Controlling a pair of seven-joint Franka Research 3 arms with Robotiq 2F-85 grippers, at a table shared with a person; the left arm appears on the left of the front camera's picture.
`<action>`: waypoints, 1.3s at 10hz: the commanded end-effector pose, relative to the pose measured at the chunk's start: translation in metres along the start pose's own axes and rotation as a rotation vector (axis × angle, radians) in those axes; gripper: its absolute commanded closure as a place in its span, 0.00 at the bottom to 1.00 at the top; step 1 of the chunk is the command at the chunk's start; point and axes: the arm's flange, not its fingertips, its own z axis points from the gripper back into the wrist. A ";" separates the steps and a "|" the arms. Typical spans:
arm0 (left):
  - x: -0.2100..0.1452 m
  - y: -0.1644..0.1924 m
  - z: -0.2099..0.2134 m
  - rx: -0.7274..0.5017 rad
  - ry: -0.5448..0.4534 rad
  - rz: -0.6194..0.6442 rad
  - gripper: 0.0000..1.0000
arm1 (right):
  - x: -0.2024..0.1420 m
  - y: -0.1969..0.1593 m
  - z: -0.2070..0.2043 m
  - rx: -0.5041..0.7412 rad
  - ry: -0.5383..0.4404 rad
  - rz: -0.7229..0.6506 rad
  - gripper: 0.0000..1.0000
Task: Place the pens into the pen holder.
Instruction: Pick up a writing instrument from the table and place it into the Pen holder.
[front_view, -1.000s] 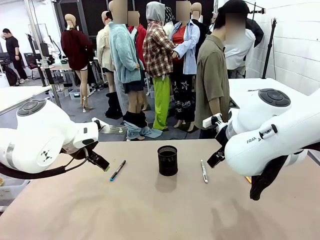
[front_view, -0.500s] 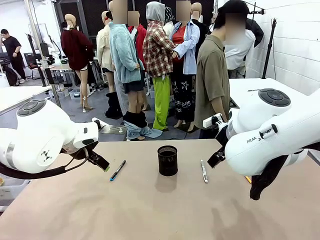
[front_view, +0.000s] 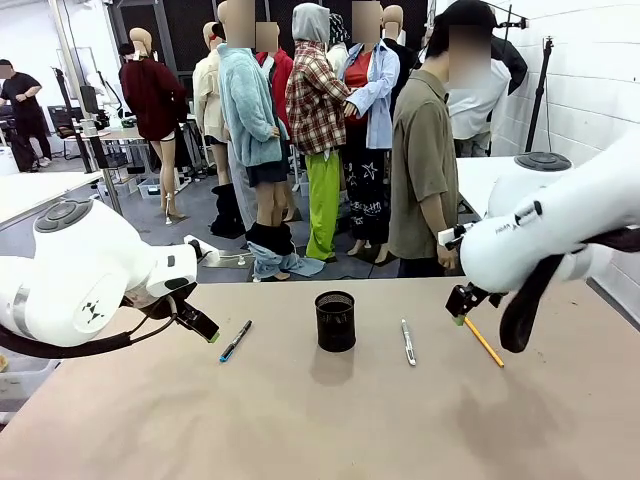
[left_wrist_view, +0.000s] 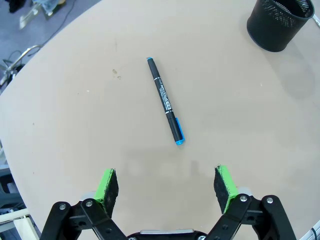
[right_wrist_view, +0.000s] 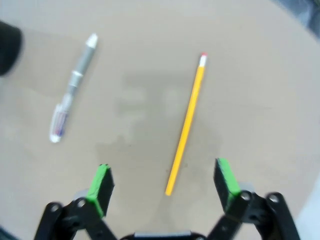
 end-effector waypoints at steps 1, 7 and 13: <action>0.000 0.001 0.000 0.000 -0.001 0.003 0.00 | 0.018 -0.011 -0.016 0.025 0.074 -0.061 0.00; 0.000 0.001 0.000 0.000 -0.001 0.003 0.00 | 0.028 -0.038 -0.070 0.072 0.187 -0.078 0.00; 0.000 0.001 0.000 0.000 -0.001 0.003 0.00 | 0.027 -0.040 -0.077 0.066 0.195 -0.063 0.58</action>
